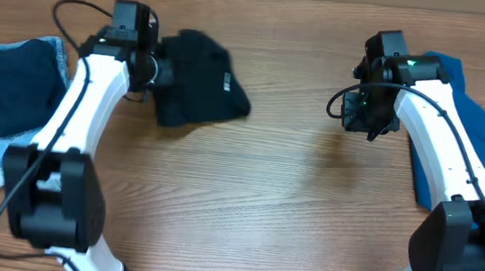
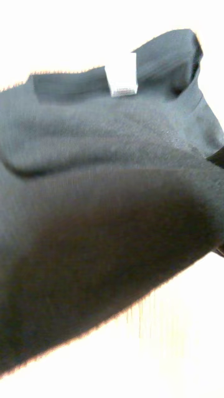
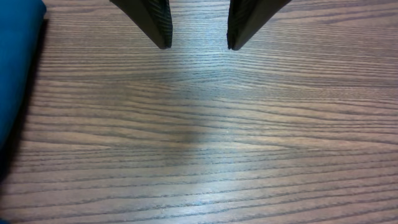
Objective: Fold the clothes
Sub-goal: 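Carry the black t-shirt left and place it on the jeans stack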
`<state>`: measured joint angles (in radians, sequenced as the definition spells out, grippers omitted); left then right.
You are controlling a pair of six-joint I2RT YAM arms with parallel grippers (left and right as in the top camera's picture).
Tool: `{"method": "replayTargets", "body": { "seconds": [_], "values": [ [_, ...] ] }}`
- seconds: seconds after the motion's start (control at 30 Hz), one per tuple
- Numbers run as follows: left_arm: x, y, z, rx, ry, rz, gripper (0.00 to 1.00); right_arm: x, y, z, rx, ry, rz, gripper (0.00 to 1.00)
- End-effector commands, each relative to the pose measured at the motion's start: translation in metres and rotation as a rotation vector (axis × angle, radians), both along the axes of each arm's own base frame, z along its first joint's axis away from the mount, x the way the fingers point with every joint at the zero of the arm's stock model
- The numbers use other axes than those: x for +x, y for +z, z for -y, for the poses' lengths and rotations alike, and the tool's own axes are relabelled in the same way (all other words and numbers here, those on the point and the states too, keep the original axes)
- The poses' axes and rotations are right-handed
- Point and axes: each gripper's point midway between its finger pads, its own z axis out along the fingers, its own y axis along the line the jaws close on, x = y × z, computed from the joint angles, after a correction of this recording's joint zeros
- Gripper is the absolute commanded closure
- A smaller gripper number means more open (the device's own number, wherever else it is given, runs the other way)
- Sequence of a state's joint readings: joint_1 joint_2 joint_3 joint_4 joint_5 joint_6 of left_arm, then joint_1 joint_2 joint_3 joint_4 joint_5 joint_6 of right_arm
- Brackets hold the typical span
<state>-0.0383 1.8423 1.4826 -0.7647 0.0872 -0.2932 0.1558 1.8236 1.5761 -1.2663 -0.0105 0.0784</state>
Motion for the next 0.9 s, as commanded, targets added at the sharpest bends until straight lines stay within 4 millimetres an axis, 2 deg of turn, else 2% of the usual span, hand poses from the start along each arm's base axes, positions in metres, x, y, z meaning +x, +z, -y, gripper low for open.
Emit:
{"method": "replayTargets", "body": {
  "seconds": [0.0,0.03,0.1,0.2,0.3,0.4,0.57,0.77,0.87],
  "values": [
    [-0.006,0.049,-0.059,0.272,0.116,0.102,0.96,0.001,-0.002,0.004,-0.009,-0.012,-0.003,0.67],
    [-0.007,0.053,-0.066,0.301,0.121,0.109,0.96,0.001,-0.002,0.004,-0.010,-0.012,-0.003,0.67],
    [-0.011,0.058,-0.097,0.377,0.133,0.102,0.96,0.000,-0.002,0.004,-0.010,-0.012,-0.006,0.67],
    [-0.012,0.064,-0.137,0.383,0.222,0.118,0.96,-0.001,-0.003,0.004,-0.010,-0.012,-0.011,0.67],
    [-0.008,0.085,-0.179,0.349,0.309,0.183,0.96,-0.002,-0.003,0.003,-0.002,-0.011,-0.012,0.67],
    [-0.007,0.108,-0.206,0.338,0.367,0.237,0.96,-0.002,-0.003,0.001,0.008,-0.010,-0.013,0.67],
    [-0.010,0.127,-0.222,0.266,0.431,0.277,0.96,-0.002,-0.003,0.001,0.008,-0.010,-0.013,0.67],
    [-0.020,0.132,-0.229,0.183,0.486,0.286,0.96,-0.001,-0.002,0.001,0.009,-0.010,-0.009,0.66],
    [-0.035,0.139,-0.240,0.150,0.578,0.289,0.96,-0.001,-0.002,0.001,0.009,-0.010,-0.009,0.67]
  ]
}}
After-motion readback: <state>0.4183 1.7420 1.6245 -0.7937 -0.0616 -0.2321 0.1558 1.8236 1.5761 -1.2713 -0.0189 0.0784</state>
